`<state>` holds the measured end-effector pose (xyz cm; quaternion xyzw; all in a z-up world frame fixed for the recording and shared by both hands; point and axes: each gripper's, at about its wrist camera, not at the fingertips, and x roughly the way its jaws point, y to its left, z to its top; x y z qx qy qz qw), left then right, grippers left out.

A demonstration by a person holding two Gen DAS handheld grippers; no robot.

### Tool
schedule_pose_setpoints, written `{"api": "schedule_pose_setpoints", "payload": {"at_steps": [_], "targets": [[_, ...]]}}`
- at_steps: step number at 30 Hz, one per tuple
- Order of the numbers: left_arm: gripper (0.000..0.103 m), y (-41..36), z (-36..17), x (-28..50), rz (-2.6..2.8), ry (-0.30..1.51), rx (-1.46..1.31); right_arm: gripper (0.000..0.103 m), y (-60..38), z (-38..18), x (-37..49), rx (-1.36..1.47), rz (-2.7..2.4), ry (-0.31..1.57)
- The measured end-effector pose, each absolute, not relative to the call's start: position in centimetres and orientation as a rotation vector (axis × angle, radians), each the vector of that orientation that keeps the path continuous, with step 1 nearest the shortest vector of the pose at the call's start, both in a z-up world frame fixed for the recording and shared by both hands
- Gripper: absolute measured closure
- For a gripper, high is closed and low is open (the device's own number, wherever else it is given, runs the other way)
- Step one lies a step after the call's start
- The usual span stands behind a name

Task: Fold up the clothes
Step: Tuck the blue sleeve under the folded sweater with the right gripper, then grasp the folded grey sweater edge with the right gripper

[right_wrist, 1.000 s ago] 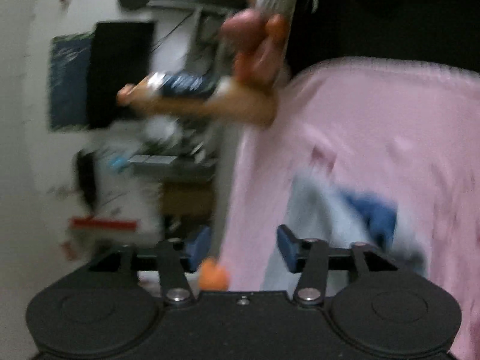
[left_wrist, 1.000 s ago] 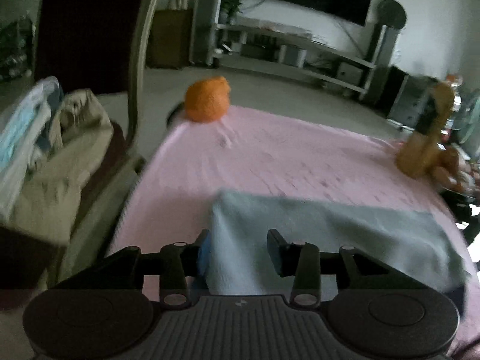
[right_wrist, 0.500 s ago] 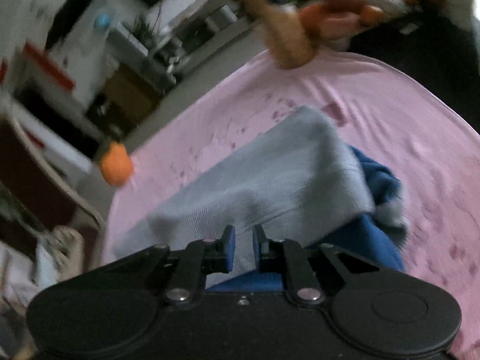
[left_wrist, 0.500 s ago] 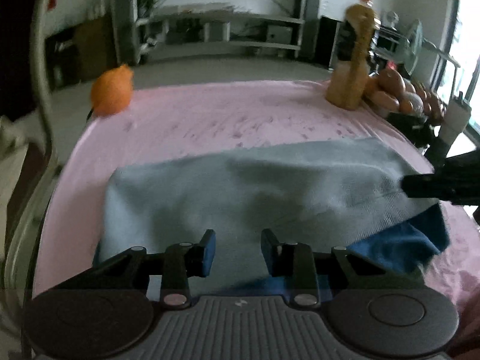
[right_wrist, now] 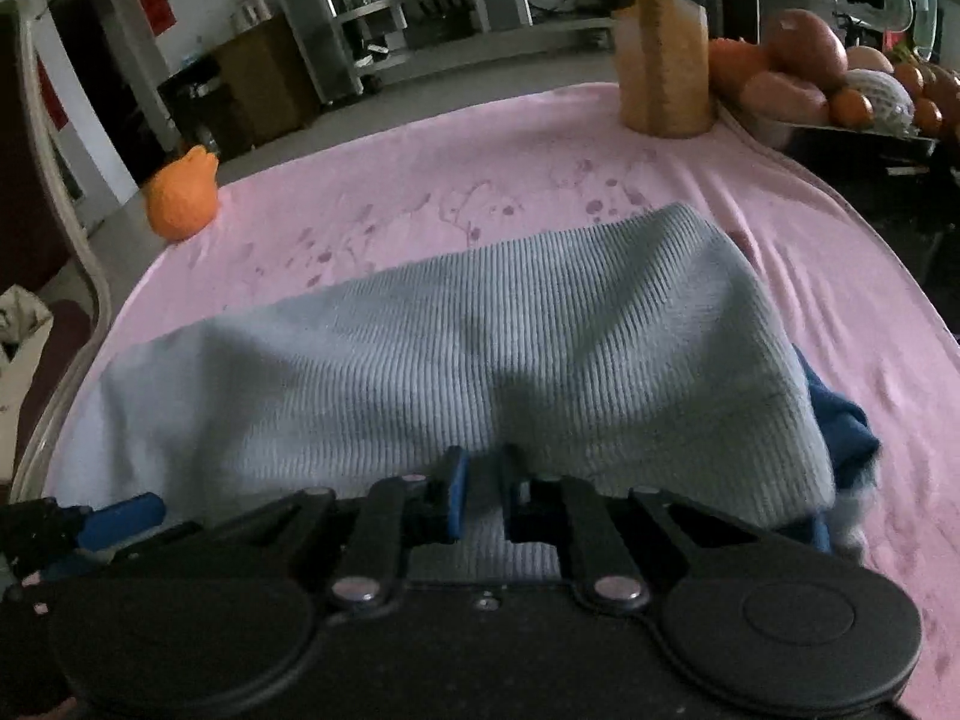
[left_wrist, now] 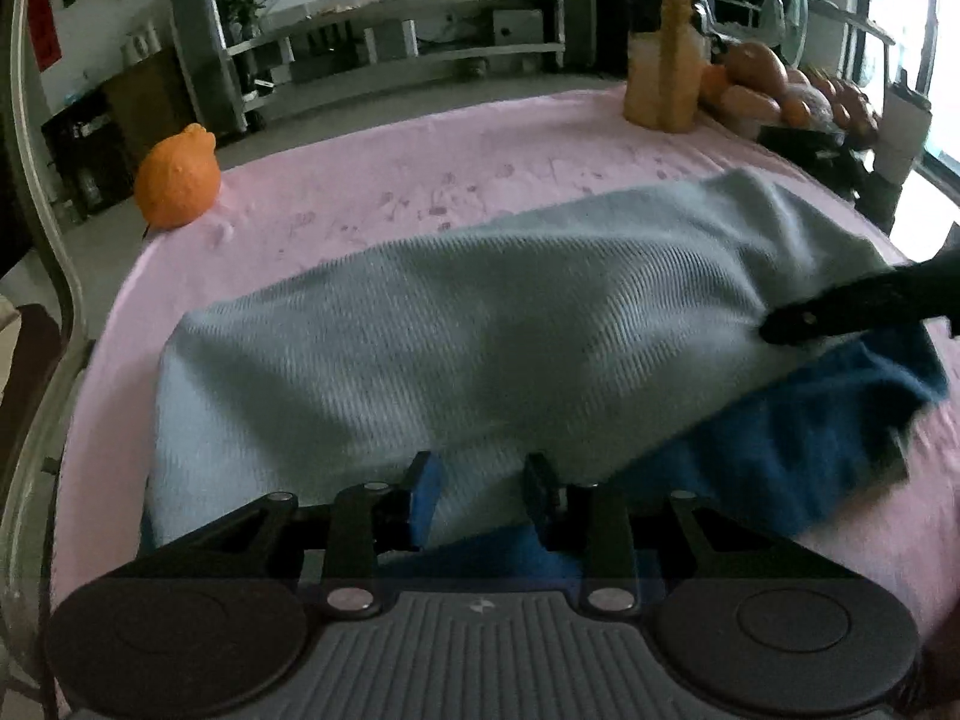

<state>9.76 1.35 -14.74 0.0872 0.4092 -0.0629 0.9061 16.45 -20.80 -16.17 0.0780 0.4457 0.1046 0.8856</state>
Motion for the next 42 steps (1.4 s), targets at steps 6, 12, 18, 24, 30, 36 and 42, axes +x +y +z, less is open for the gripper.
{"api": "schedule_pose_setpoints", "payload": {"at_steps": [6, 12, 18, 24, 30, 36, 42], "targets": [[0.069, 2.1, -14.4, 6.5, -0.11, 0.86, 0.21, 0.092, -21.7, -16.2, 12.4, 0.1, 0.202, 0.978], [0.065, 7.9, -10.5, 5.2, -0.095, 0.765, -0.111, 0.087, -25.3, -13.2, 9.3, 0.309, 0.214, 0.856], [0.083, 11.0, -11.1, 7.5, 0.081, 0.798, -0.25, 0.087, -27.5, -13.3, 10.2, 0.512, 0.195, 0.833], [0.084, 9.3, -13.5, 9.3, 0.219, 0.896, -0.041, 0.087, -25.4, -14.6, 12.2, 0.497, 0.222, 0.834], [0.084, 8.1, -14.0, 8.6, 0.199, 0.916, 0.077, 0.086, -22.2, -16.8, 13.6, 0.291, 0.213, 0.925], [0.083, 9.0, -12.8, 7.2, 0.164, 0.928, 0.0, 0.081, -26.0, -15.5, 11.6, 0.448, 0.212, 0.939], [0.075, 7.9, -10.5, 6.2, 0.042, 0.801, -0.081, 0.056, -34.2, -14.0, 9.2, 0.792, 0.16, 0.741]]}}
